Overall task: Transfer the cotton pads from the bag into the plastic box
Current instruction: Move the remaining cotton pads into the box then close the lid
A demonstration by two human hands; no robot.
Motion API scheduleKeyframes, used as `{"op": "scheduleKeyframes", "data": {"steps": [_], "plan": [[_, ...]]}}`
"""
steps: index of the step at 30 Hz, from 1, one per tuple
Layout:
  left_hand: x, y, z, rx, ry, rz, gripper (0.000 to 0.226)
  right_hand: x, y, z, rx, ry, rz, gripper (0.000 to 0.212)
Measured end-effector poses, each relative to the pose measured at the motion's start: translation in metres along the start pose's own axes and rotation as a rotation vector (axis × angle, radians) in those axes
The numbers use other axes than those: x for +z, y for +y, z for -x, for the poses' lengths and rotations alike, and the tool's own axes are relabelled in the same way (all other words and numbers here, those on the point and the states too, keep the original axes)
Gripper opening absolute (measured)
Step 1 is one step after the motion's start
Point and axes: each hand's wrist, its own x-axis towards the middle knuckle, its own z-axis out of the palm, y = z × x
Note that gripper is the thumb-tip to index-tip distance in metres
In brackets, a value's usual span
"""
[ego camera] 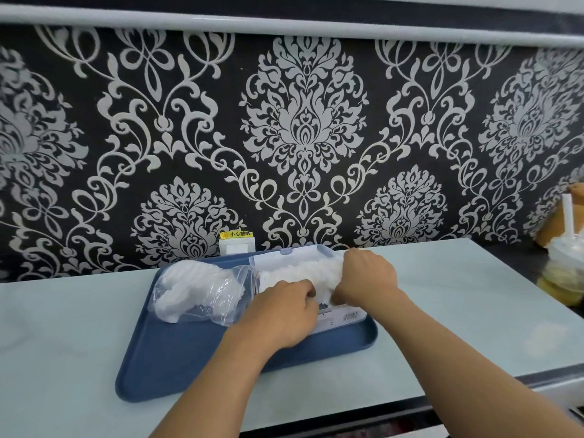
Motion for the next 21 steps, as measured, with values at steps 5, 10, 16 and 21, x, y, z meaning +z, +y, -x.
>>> {"op": "scheduleKeyframes", "data": {"steps": [5,10,16,21], "plan": [[-0.001,-0.004,-0.001,0.0,-0.026,-0.007,0.038,0.008,0.023,-0.009,-0.08,-0.029,-0.678,0.042],[-0.001,-0.006,-0.004,0.005,-0.038,0.005,0.036,-0.023,0.022,0.009,-0.421,0.095,-0.958,0.021],[-0.002,-0.013,-0.004,0.007,-0.012,0.046,0.03,0.009,0.003,0.011,-0.696,-0.003,-0.056,0.062],[-0.001,-0.02,-0.002,0.016,0.047,0.112,0.022,0.022,0.001,0.01,-0.747,0.092,-0.007,0.072]]}}
